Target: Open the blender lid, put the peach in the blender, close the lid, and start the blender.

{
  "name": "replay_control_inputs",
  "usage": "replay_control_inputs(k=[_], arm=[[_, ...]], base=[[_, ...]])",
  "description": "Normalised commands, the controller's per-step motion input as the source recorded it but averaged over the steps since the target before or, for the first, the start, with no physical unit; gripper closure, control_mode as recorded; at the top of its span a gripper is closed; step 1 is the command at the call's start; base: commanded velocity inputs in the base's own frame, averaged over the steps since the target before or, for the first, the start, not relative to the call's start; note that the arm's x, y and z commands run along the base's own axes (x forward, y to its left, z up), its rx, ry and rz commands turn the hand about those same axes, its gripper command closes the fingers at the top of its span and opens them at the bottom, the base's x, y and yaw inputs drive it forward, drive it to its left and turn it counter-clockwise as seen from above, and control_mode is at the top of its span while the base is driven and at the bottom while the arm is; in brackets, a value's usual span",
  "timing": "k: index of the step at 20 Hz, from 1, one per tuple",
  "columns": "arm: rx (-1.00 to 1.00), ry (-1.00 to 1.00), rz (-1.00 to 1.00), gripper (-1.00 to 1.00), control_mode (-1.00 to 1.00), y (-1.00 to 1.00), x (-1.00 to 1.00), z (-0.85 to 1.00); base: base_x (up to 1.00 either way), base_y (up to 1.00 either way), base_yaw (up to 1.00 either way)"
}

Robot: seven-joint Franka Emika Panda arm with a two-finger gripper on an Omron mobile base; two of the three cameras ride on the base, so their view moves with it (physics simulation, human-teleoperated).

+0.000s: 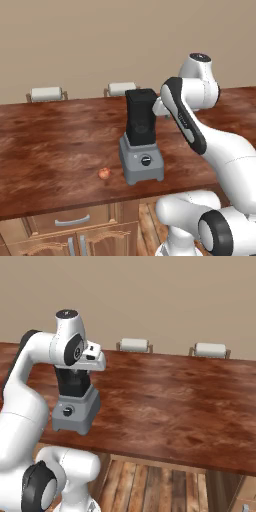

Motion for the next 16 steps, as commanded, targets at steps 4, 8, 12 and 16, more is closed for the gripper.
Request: replay_control_inputs(k=[4,8,12,16], arm=[[0.00,-0.15,-0.01,-1.00,-1.00,0.00,-0.19,0.00],[-0.01,-0.31,-0.11,-1.00,-1.00,0.06,-0.23,0.36],[-0.02,-0.32,-0.06,-1.00,-1.00,0.11,-0.02,0.89],[0.00,-0.25,0.00,-1.00,-1.00,0.18,0.00,0.97]], base=[[0.00,0.00,0.00],[0.00,0.00,0.00],[0.00,0.00,0.00],[0.00,0.00,0.00]])
